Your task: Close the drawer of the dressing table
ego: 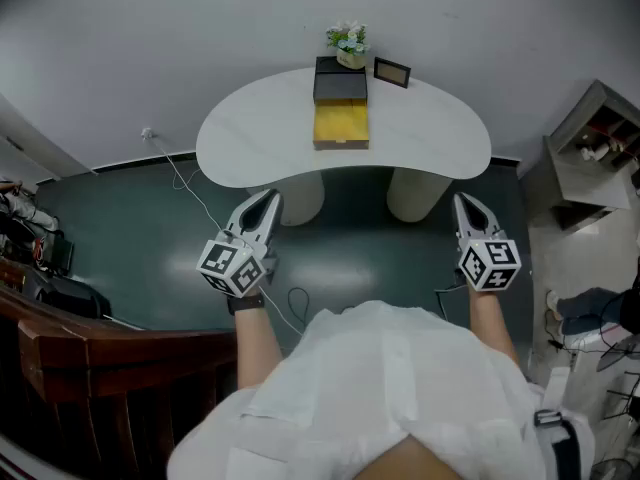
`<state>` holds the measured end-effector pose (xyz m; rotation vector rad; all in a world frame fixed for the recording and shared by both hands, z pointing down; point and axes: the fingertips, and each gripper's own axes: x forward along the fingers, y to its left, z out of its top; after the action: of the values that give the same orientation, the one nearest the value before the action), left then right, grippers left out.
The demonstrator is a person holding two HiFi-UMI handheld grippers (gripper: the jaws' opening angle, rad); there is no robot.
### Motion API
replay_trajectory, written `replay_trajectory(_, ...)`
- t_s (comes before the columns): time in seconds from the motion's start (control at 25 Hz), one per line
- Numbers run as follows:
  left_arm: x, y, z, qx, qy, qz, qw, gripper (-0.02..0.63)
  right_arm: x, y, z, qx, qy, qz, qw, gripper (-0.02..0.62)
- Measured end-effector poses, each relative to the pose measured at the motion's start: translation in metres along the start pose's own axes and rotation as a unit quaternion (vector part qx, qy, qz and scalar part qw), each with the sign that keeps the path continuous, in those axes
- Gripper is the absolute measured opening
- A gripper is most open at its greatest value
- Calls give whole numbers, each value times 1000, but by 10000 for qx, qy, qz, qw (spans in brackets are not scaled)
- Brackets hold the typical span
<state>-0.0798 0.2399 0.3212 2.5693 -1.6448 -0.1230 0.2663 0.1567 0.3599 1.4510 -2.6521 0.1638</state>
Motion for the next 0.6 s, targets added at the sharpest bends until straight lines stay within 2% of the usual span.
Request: replay_trajectory(0.6,-11,15,-8,-132,23,76,9999,20,9,14,-5,-29,74,52,10000,9)
